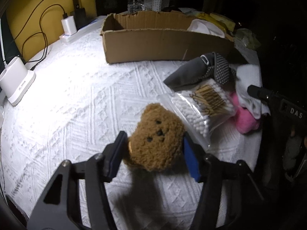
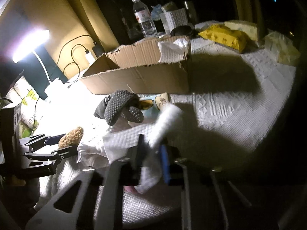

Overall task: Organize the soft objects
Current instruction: 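Grasp the teddy bear with the left tool while the right tool grasps a white towel, then carry the teddy bear into the box with the left tool while the right tool carries the towel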

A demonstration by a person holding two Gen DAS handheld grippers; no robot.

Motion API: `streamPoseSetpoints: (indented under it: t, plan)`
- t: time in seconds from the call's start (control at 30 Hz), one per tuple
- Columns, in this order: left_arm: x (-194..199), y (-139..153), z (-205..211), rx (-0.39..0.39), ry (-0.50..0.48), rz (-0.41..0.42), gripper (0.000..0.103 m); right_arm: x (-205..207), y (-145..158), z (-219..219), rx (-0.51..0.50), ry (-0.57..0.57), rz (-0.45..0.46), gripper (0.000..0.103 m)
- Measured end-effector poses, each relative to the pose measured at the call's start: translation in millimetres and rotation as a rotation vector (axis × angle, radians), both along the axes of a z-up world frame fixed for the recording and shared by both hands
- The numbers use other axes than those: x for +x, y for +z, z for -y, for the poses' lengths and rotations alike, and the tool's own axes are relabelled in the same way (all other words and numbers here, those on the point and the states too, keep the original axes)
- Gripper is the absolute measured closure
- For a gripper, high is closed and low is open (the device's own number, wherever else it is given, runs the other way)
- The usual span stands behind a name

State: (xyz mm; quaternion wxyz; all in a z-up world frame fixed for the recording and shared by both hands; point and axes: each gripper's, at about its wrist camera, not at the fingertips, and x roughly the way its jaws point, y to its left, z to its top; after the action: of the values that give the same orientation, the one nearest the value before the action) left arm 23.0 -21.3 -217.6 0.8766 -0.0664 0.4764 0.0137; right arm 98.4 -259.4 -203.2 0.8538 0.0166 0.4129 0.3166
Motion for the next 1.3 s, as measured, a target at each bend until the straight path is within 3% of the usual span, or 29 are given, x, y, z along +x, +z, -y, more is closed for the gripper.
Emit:
streamPoseSetpoints:
  t: [0.67, 1.3]
  plan:
    - [0, 28, -10, -0.008, 0.007, 0.070, 0.050, -2, 43, 9, 0.020, -0.006, 0.096, 0.093]
    - [22, 58, -19, -0.014, 0.026, 0.134, 0.050, 24, 73, 6, 0.033, 0.003, 0.139, 0.093]
